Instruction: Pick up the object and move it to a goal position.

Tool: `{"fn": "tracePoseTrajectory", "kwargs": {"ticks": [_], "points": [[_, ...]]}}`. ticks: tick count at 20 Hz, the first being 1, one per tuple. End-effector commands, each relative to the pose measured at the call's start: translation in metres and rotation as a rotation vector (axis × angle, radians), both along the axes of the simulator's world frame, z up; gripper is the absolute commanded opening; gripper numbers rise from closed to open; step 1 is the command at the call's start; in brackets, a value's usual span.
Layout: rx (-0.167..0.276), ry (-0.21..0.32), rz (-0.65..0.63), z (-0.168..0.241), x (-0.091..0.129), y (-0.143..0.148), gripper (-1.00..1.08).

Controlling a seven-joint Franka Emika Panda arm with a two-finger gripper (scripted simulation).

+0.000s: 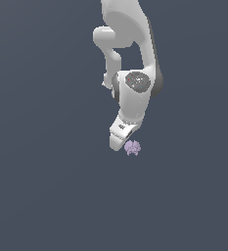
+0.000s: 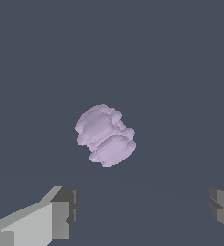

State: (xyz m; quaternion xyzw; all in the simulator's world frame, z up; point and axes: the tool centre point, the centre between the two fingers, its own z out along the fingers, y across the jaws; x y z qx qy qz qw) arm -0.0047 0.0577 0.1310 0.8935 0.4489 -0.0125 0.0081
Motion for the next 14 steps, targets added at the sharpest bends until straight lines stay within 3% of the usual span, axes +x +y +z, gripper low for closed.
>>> {"fn": "tracePoseTrajectory", "kwargs": {"ticks": [1, 14], "points": [[0.003, 0.000, 0.081, -0.004, -0.001, 0.005, 1.00], [0.020, -0.002, 0.472, -0.024, -0.006, 0.031, 1.00]]}}
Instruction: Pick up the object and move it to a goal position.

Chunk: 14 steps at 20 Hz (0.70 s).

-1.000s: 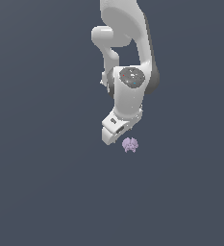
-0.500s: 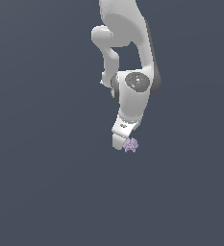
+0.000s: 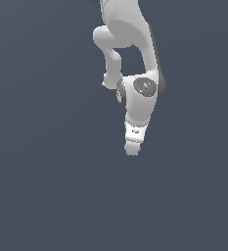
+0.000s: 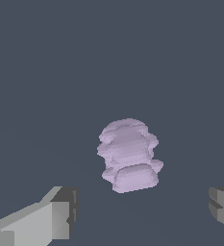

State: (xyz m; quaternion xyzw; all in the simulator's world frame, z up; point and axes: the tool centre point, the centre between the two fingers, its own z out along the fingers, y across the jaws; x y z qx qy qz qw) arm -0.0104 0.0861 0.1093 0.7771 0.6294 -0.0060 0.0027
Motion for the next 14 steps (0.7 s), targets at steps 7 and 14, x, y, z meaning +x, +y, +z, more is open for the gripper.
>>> {"fn": "tracePoseTrajectory", "kwargs": {"ticks": [7, 14], "points": [[0.009, -0.003, 0.171, -0.008, -0.003, 0.012, 1.00], [0.012, -0.005, 0.222, -0.010, -0.003, 0.015, 1.00]]}}
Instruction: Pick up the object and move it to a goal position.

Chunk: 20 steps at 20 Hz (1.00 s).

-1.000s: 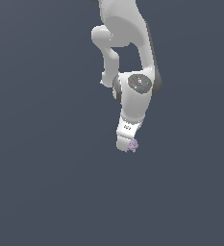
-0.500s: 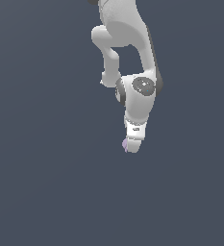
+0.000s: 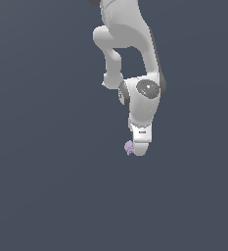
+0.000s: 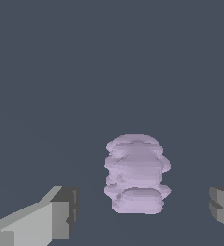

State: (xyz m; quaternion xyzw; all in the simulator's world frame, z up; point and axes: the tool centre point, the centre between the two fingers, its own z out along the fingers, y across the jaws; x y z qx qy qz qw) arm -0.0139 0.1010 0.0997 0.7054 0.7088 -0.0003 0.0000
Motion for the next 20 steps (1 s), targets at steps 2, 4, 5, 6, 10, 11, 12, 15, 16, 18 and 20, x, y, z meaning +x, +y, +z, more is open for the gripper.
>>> {"fn": "tracePoseTrajectory", "kwargs": {"ticks": [2, 4, 5, 6, 10, 11, 12, 15, 16, 18, 20], "points": [[0.000, 0.000, 0.003, 0.000, 0.000, 0.000, 1.00], [0.000, 0.000, 0.003, -0.002, 0.000, 0.000, 1.00], [0.000, 0.000, 0.003, -0.004, 0.000, 0.000, 1.00], [0.000, 0.000, 0.004, -0.006, 0.000, 0.000, 1.00], [0.000, 0.000, 0.006, -0.024, -0.001, 0.001, 1.00], [0.000, 0.000, 0.007, -0.030, -0.001, 0.001, 1.00], [0.000, 0.000, 0.008, -0.035, -0.001, 0.001, 1.00], [0.000, 0.000, 0.009, -0.046, -0.001, 0.000, 1.00], [0.000, 0.000, 0.009, -0.048, -0.001, 0.000, 1.00], [0.000, 0.000, 0.009, -0.050, 0.000, 0.000, 1.00], [0.000, 0.000, 0.009, -0.051, 0.000, 0.000, -1.00]]}}
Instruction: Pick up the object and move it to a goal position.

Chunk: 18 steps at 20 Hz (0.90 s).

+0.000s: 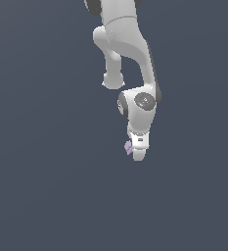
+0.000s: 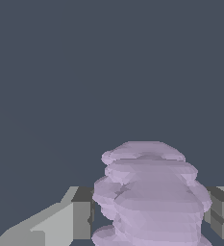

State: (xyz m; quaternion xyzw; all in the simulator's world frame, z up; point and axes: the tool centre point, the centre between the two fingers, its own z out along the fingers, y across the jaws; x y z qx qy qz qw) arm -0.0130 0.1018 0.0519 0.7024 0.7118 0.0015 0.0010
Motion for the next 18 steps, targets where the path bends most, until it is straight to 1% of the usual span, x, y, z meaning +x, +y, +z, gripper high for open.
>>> {"fn": "tracePoseTrajectory", "kwargs": {"ticks": [1, 12, 18], "points": [[-0.001, 0.004, 0.000, -0.003, -0.001, 0.000, -1.00], [-0.001, 0.001, -0.001, 0.000, -0.001, -0.001, -1.00], [-0.002, 0.002, 0.000, 0.016, -0.003, -0.001, -1.00]]}}
